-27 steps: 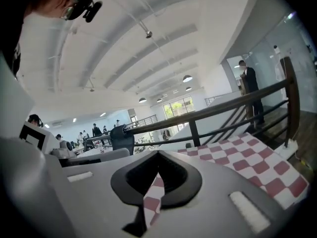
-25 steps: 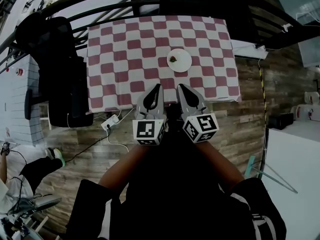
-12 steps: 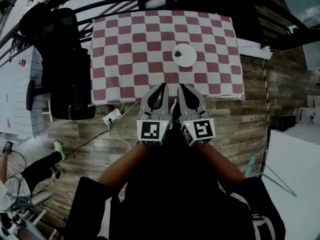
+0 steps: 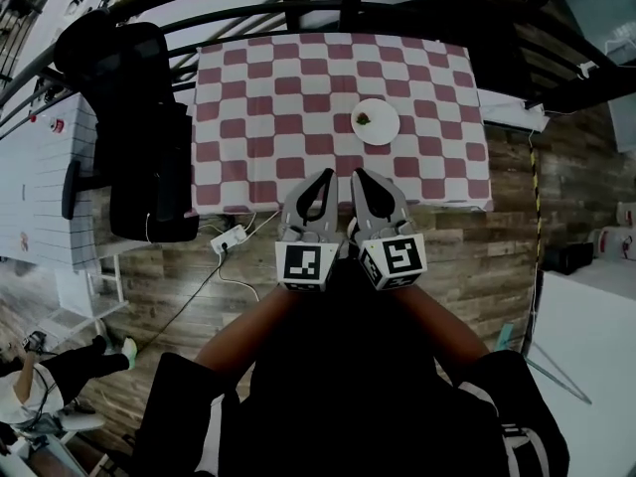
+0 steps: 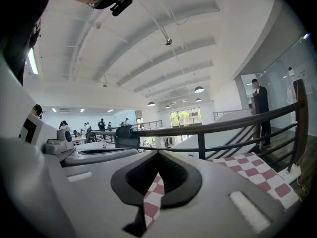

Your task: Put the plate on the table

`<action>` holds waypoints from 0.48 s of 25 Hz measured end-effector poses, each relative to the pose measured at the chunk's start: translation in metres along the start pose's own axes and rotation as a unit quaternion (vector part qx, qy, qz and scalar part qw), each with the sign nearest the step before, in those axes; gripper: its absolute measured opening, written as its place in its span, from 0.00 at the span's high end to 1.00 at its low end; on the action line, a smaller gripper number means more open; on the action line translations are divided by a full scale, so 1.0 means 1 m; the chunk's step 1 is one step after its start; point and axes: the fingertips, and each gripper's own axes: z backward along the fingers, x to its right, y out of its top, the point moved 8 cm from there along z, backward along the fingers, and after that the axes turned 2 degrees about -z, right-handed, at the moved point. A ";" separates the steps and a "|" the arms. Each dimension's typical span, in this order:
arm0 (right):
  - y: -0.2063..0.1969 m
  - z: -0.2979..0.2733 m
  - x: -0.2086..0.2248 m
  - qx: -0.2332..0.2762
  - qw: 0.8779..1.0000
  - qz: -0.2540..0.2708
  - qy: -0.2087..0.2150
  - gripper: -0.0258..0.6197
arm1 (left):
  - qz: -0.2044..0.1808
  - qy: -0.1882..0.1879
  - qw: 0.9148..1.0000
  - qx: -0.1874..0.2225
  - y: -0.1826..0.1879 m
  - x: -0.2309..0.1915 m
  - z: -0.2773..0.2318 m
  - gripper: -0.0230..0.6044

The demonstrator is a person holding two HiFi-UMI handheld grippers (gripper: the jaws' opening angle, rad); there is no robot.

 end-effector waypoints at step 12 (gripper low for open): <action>0.005 -0.017 -0.016 -0.001 1.000 0.018 0.023 0.96 | 0.003 0.016 1.000 0.005 0.001 -0.018 0.004 0.95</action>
